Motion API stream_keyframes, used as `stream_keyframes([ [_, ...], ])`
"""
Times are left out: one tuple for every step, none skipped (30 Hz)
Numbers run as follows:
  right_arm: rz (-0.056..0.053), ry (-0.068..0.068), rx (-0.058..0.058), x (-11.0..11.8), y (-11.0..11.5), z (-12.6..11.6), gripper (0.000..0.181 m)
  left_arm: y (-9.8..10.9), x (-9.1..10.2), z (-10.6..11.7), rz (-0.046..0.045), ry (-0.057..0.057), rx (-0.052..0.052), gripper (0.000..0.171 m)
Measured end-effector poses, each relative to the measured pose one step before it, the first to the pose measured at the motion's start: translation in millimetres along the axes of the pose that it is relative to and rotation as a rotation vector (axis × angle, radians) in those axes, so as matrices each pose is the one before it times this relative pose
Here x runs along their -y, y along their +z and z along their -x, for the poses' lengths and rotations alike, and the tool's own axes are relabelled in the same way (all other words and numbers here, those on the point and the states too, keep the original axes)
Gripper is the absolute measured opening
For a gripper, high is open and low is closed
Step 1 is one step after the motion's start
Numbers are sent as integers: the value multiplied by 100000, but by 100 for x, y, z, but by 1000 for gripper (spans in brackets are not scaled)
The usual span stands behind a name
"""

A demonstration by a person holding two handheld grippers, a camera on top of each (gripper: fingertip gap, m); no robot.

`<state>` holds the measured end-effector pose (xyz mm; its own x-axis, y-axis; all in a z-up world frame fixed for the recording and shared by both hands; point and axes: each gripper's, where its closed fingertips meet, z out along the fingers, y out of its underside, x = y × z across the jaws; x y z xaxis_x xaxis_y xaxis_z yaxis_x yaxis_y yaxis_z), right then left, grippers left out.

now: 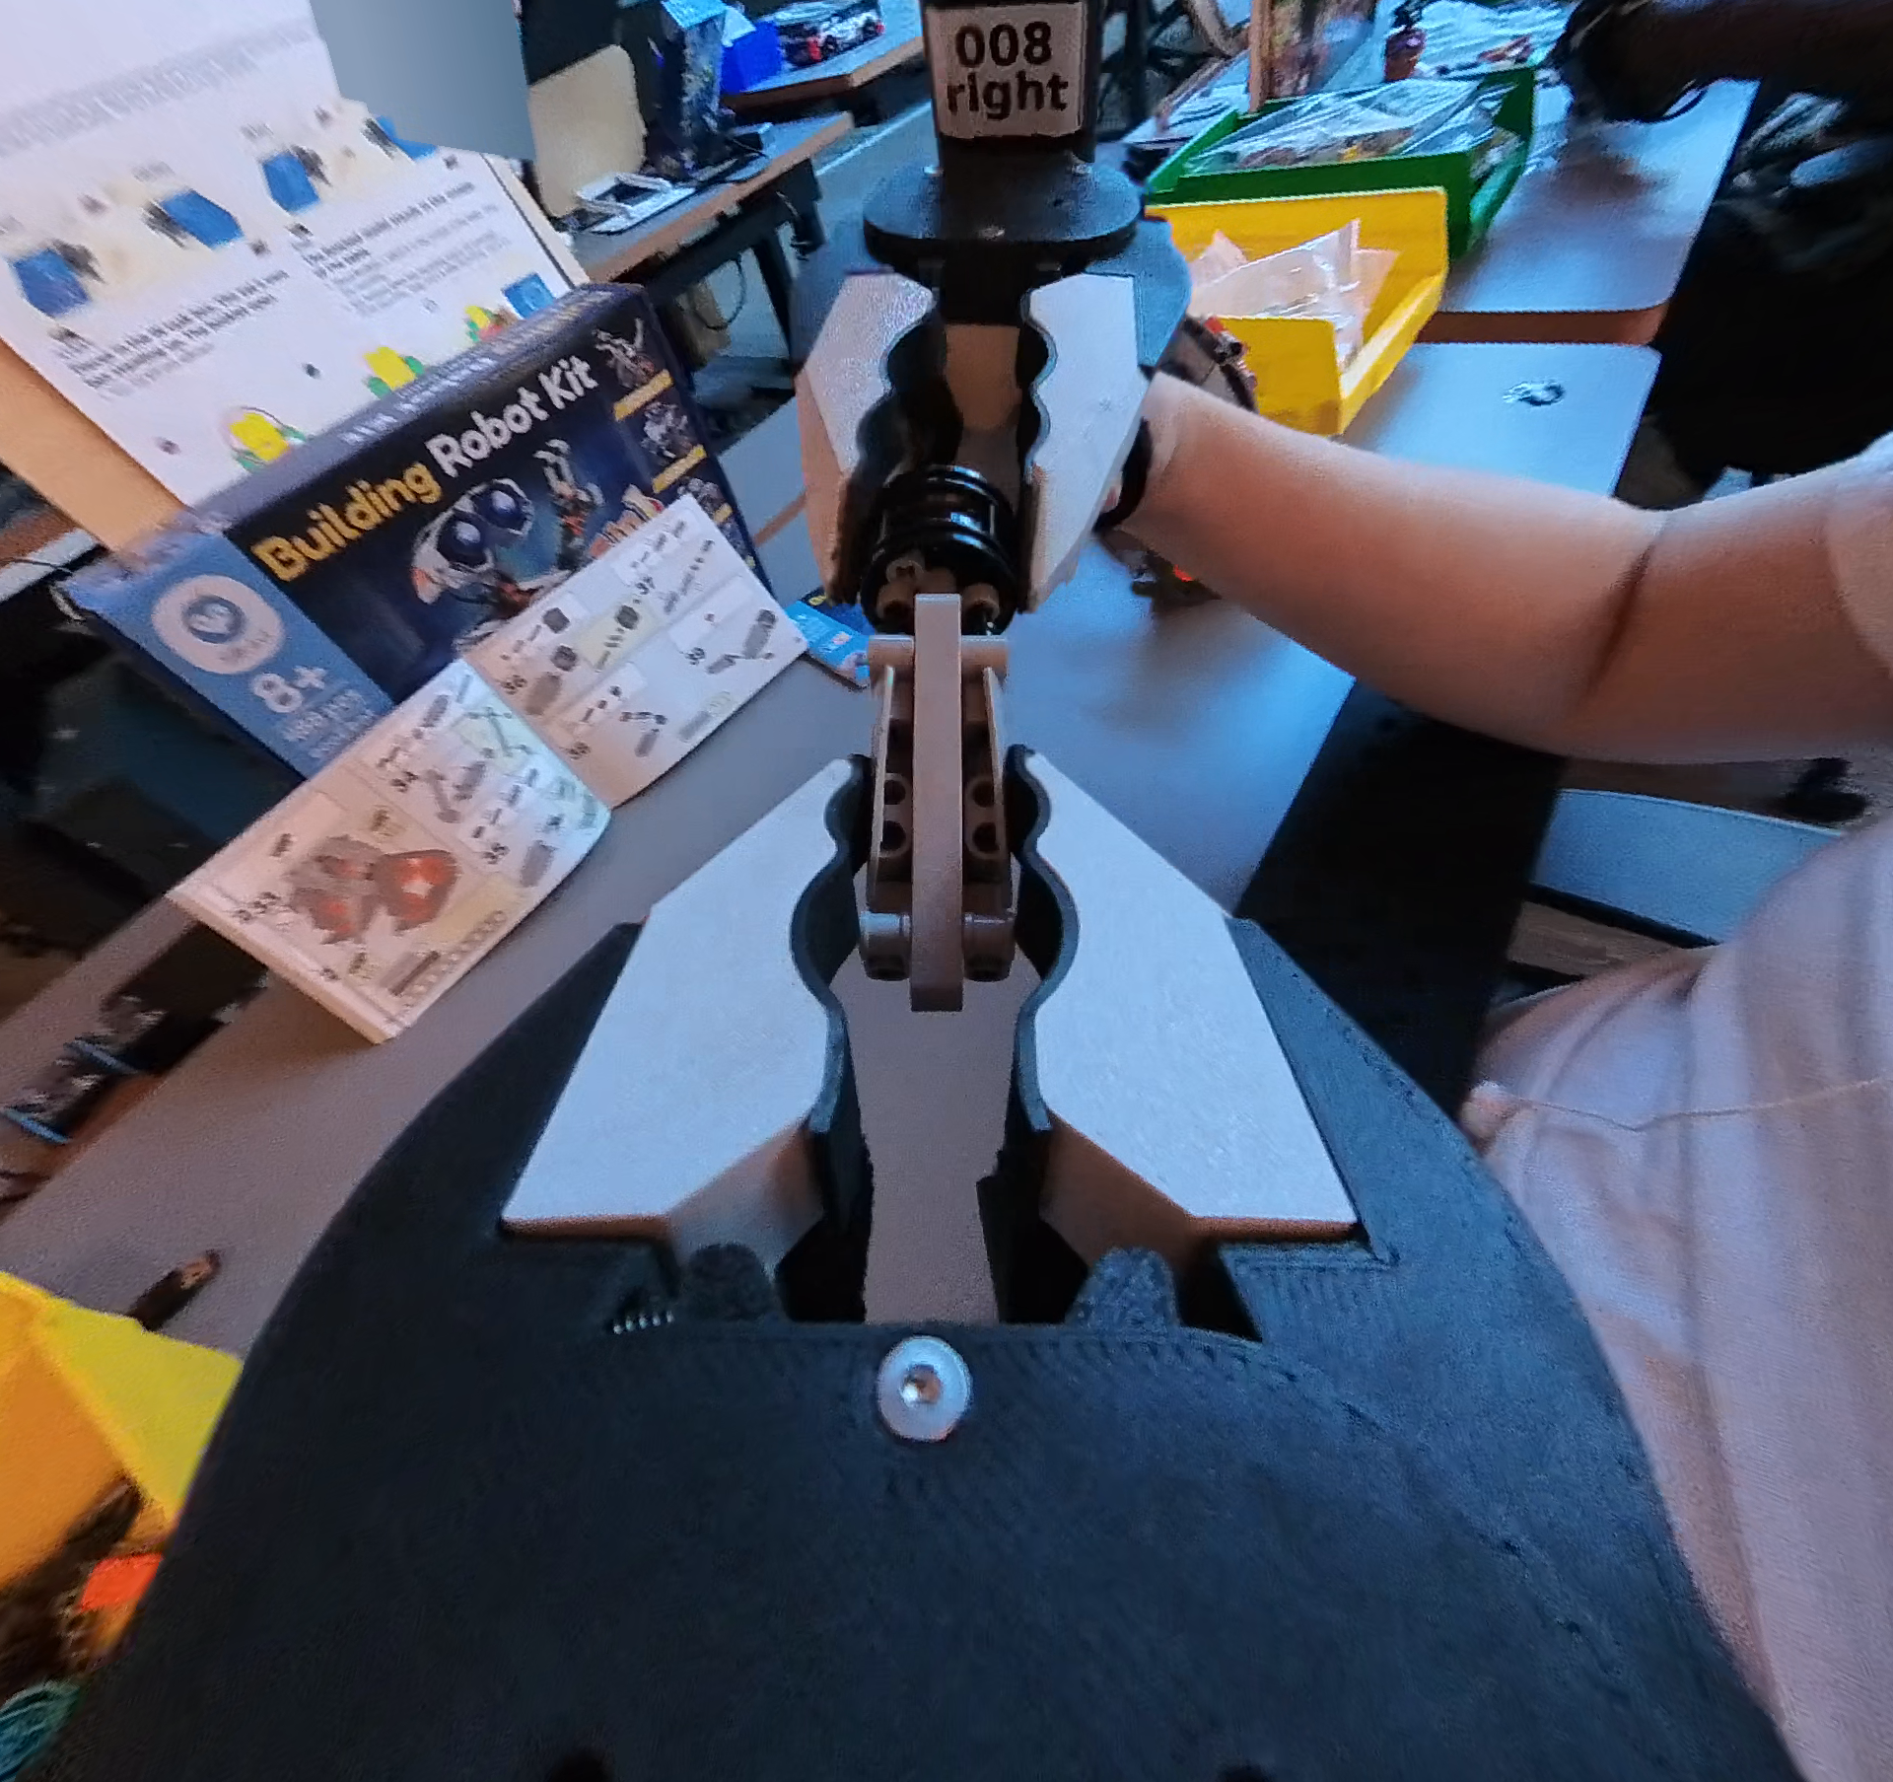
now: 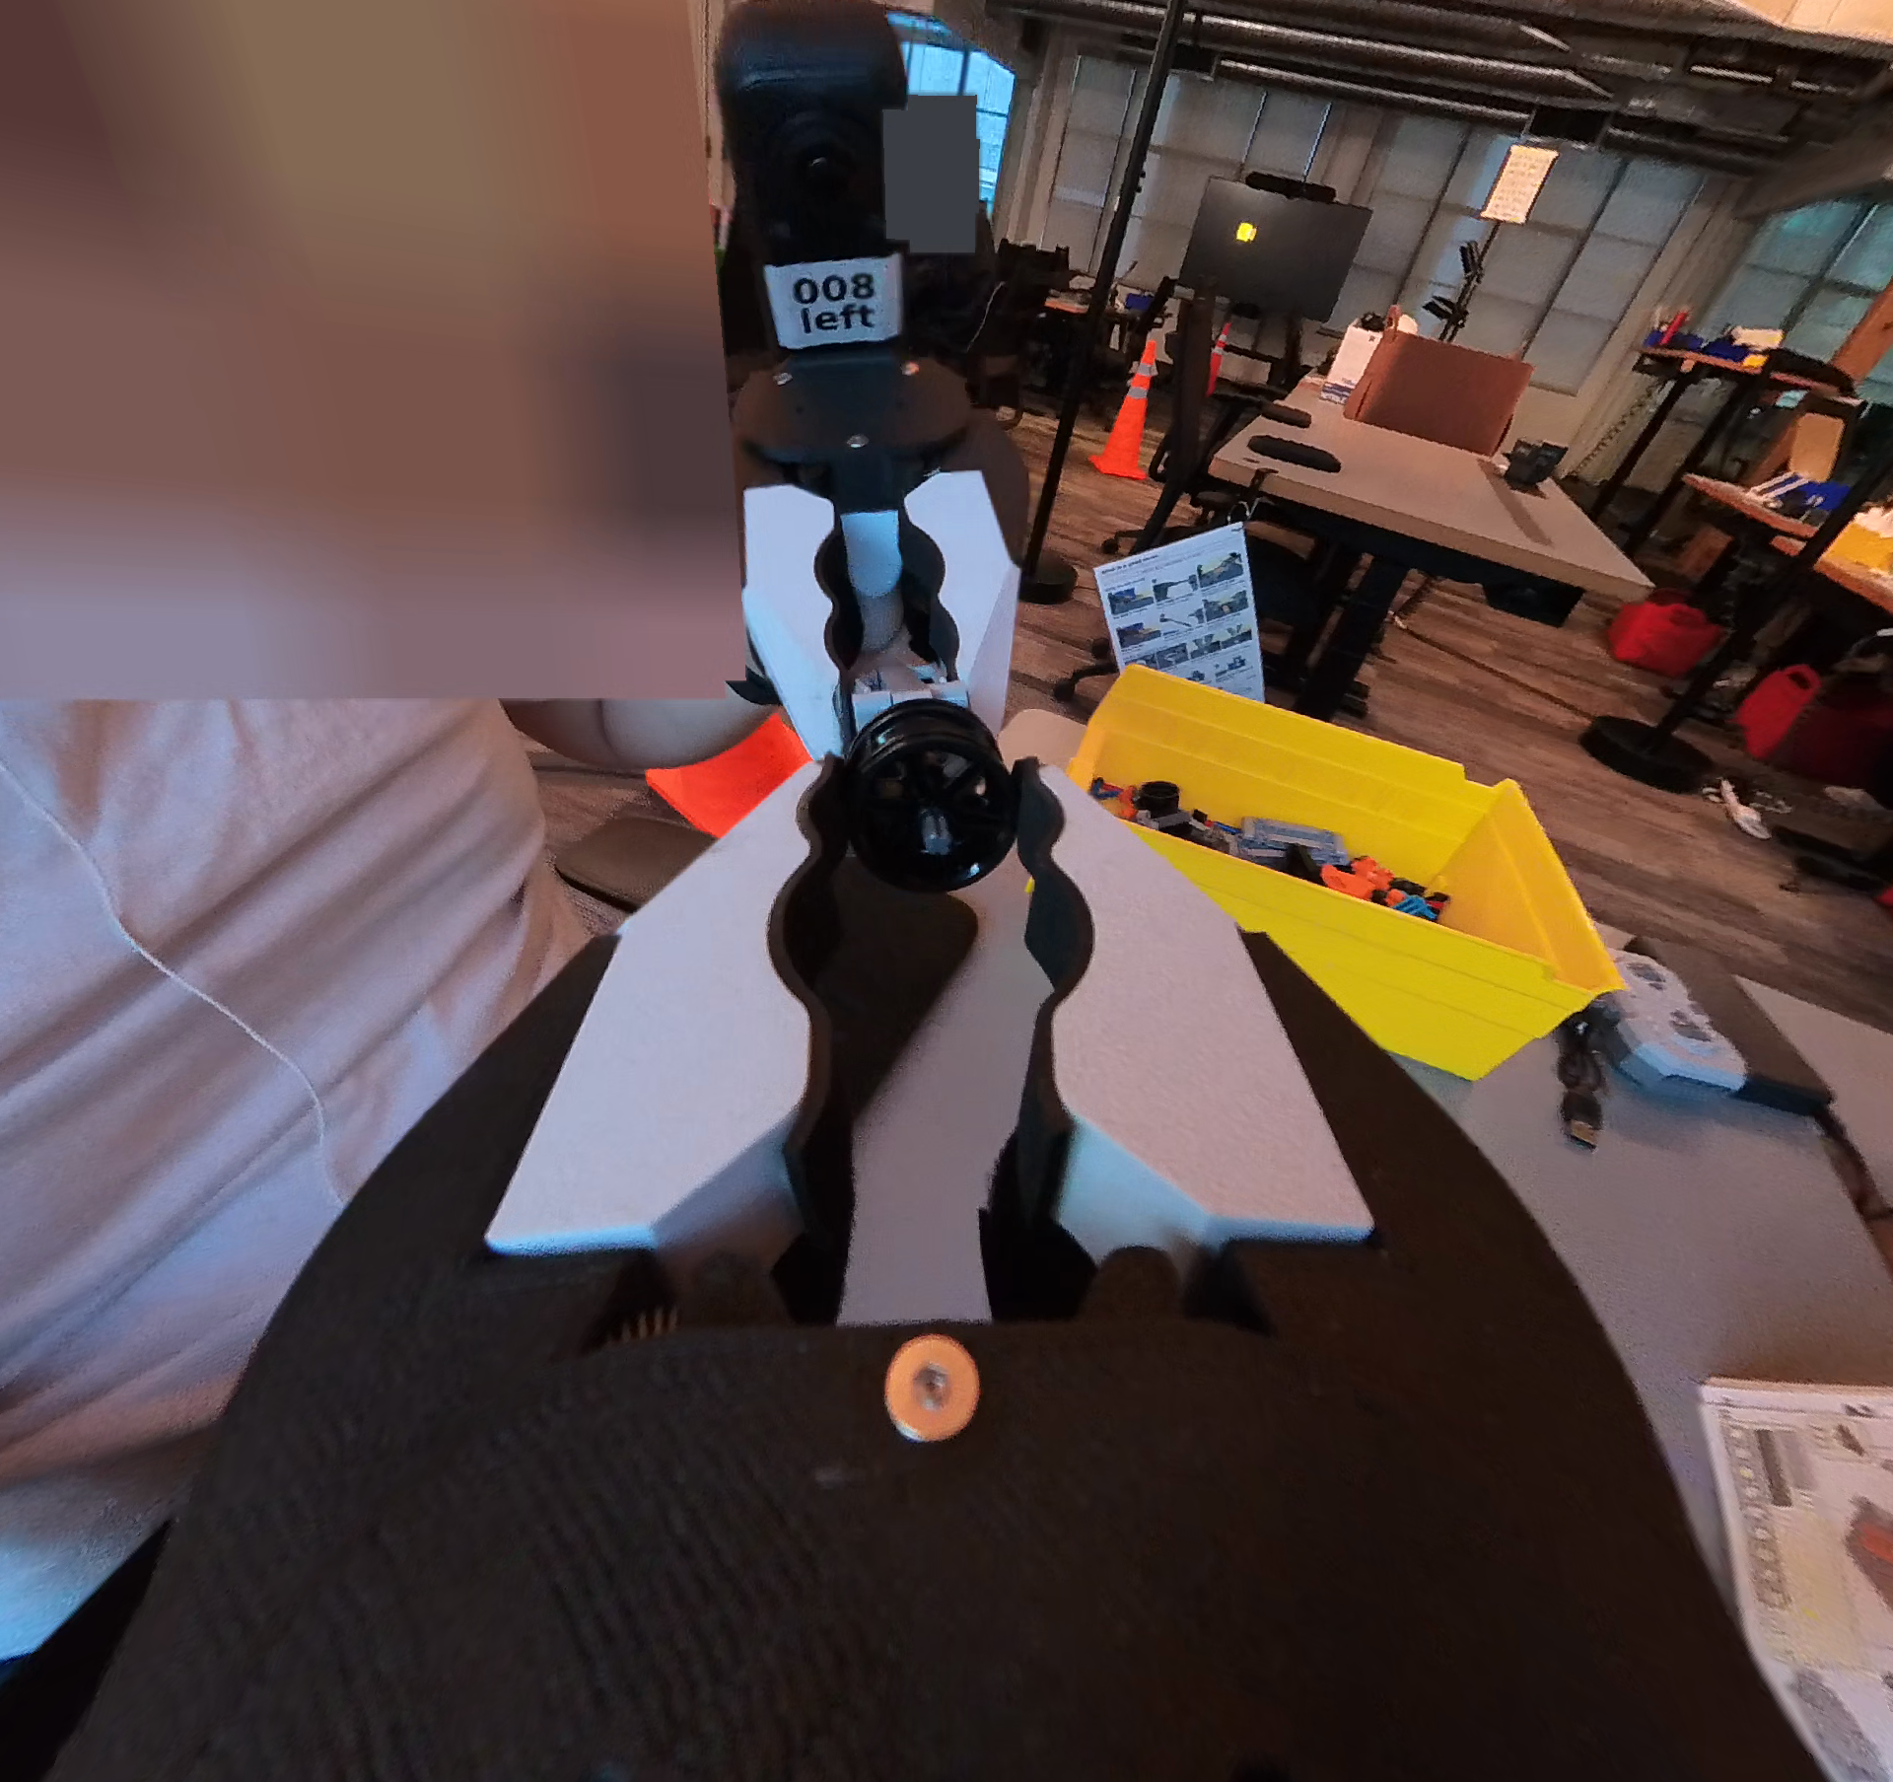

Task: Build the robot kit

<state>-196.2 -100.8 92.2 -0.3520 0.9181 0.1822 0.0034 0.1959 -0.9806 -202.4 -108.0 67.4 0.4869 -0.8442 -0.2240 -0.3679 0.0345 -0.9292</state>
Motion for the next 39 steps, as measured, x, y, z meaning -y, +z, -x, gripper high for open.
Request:
stream_keyframes([
  [-728, 1933, 165, -43, 66, -143, 32, -42, -43, 148, 3, 1277, 1694, 24],
  [-696, 2522, 405, -28, 84, -126, 32, -52, -23, 143, -296, 1273, 1538, 24],
  [-290, 2308, 217, -60, 86, -141, 32, -42, -56, 148, -98, 969, 1331, 24],
  [-44, 2116, -43, -105, 86, -176, 32, -41, -99, 148, 184, 336, 1147, 24],
  [-336, 2138, 212, -48, 68, -128, 32, -46, -35, 137, -278, 260, 1097, 24],
  [-639, 1971, 415, -10, 51, -99, 32, -41, -1, 102, -570, 240, 1038, 24],
  [-108, 1589, -303, -87, 52, -210, 32, -40, 6, 146, -555, -21, 1403, 24],
  [-24, 984, -417, -112, 58, -187, 32, -14, -40, 178, -237, -153, 1603, 24],
  [-594, 906, -107, -22, 38, -139, 32, -17, -45, 144, -141, -242, 1327, 24],
  [-1181, 1028, 205, 81, 27, -80, 32, -6, -1, 93, -566, -411, 1031, 25],
  [-1060, 1040, 6, 86, 36, -115, 32, 19, -18, 86, -537, -626, 890, 24],
  [-714, 852, -231, 51, 57, -125, 32, 21, -87, 95, -39, -458, 906, 25],
  [-534, 903, -57, 7, 41, -107, 32, 27, -82, 96, -205, 71, 1005, 24],
  [-302, 1250, 227, -13, 27, -66, 32, 18, -57, 75, -421, 361, 941, 24],
  [-105, 1273, 212, -58, 18, -80, 31, 35, -87, 38, -86, 492, 781, 24],
  [372, 1140, 27, -123, 23, -99, 32, 41, -133, 51, 315, 756, 769, 24],
  [282, 1321, 262, -117, 9, -79, 32, 36, -120, 46, 423, 1051, 686, 24],
  [68, 1480, 377, -74, 2, -54, 32, 45, -101, 34, 356, 1030, 547, 24],
  [81, 1647, 628, -80, 2, -32, 32, 23, -79, 12, 382, 1084, 302, 24],
  [155, 1778, 601, -96, 4, -32, 31, 18, -64, 6, 320, 1208, 136, 24],
  [117, 1459, 412, -79, 14, -63, 31, 13, -67, 22, 497, 1038, 61, 24],
  [-13, 1341, 805, -72, 14, 16, 31, -1, -40, 6, 361, 1158, -77, 24],
  [-295, 1517, 1122, -17, 2, 54, 31, -10, 6, -2, 4, 1507, -240, 24],
  [-56, 1718, 739, -44, 7, -7, 32, -4, -40, 1, 248, 1372, -279, 24],
  [-106, 1279, 449, -42, 7, -35, 31, 17, -82, 23, 537, 1249, -273, 24],
  [-212, 618, 180, -26, 6, -62, 31, 36, -91, 44, 570, 1189, -248, 24],
  [36, 949, 484, -58, 38, -7, 32, 56, -123, 22, 701, 1138, -553, 24],
  [-210, 1699, 96, -11, 23, -105, 32, 61, -195, 37, 1148, 987, -509, 24],
  [146, 1378, -323, -76, 37, -152, 31, 69, -197, 66, 1310, 620, -420, 24],
  [-129, 575, -266, -53, 36, -128, 32, 40, -168, 80, 1069, 338, -379, 24],
  [-422, 431, -427, -2, 25, -156, 32, 28, -98, 102, 522, -26, -75, 24],
  [-290, 924, -241, 9, 31, -129, 32, 41, -82, 102, 393, -218, 147, 24],
  [-34, 568, -562, -22, 13, -175, 32, 33, -82, 101, 438, -226, 405, 24],
  [336, -136, -880, -89, 8, -170, 32, 49, -110, 103, 639, -378, 505, 24],
  [-24, 177, -196, -14, -18, -67, 32, 67, -106, 56, 679, -431, 226, 24],
  [-19, 288, -314, -17, -30, -105, 32, 72, -66, 43, 385, -658, 138, 24],
  [54, 135, -475, -31, -49, -122, 32, 60, -15, 51, 120, -1138, 103, 24],
  [-641, -29, -58, 63, -60, -63, 32, 70, 17, 51, -71, -1695, -241, 24],
  [-333, 90, -440, 18, -61, -139, 32, 84, 16, 50, -109, -2183, -413, 24],
])
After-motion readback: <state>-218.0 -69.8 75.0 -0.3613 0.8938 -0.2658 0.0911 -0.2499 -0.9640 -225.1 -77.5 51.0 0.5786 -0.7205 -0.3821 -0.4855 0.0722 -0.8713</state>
